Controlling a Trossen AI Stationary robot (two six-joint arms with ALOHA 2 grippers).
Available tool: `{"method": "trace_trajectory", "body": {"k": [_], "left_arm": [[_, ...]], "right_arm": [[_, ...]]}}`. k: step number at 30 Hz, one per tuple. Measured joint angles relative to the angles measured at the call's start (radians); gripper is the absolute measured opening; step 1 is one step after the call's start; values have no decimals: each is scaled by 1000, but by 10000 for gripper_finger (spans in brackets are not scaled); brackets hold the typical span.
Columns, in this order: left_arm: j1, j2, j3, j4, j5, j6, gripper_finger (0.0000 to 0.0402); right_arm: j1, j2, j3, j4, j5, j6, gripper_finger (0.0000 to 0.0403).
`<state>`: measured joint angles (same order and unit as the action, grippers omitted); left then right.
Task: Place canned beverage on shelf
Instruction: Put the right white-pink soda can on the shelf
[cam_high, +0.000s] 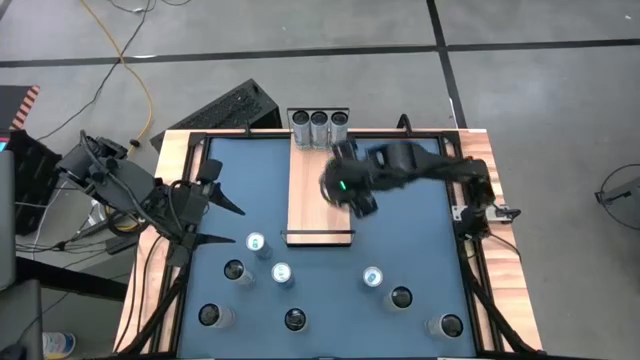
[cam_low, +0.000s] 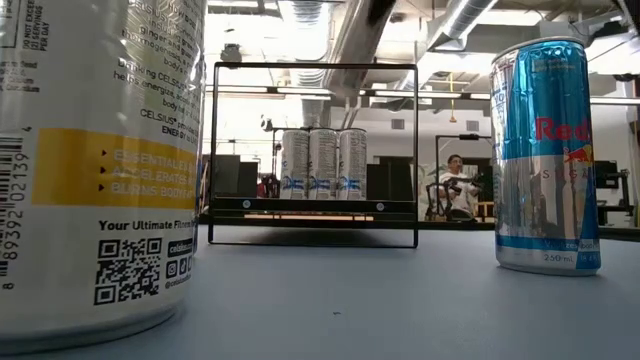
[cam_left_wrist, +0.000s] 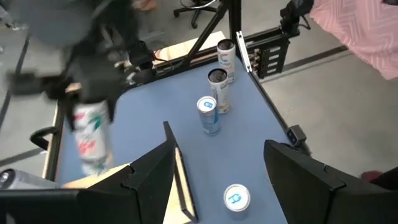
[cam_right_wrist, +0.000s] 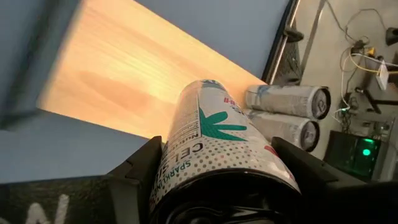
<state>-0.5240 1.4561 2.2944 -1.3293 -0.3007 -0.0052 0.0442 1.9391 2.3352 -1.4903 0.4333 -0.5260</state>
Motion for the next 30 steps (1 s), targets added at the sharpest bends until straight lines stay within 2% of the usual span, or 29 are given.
{"method": "trace_trajectory", "body": {"k": [4,8,13,20,30], "left_arm": [[7,-11,0,-6,1,40,232],[29,-21,0,-6,3,55,232],[64,-26,0,0,3,70,232],[116,-24,0,9,3,55,232],[179,-22,0,51,2,53,232]], "right_arm": [[-114,45,-2,41,-108,-142,232],[-196,93,-2,73,-230,-170,232],[-251,164,-2,70,-235,-250,232],[-276,244,-2,49,-295,-355,232],[-283,257,-1,17,-335,-434,232]]}}
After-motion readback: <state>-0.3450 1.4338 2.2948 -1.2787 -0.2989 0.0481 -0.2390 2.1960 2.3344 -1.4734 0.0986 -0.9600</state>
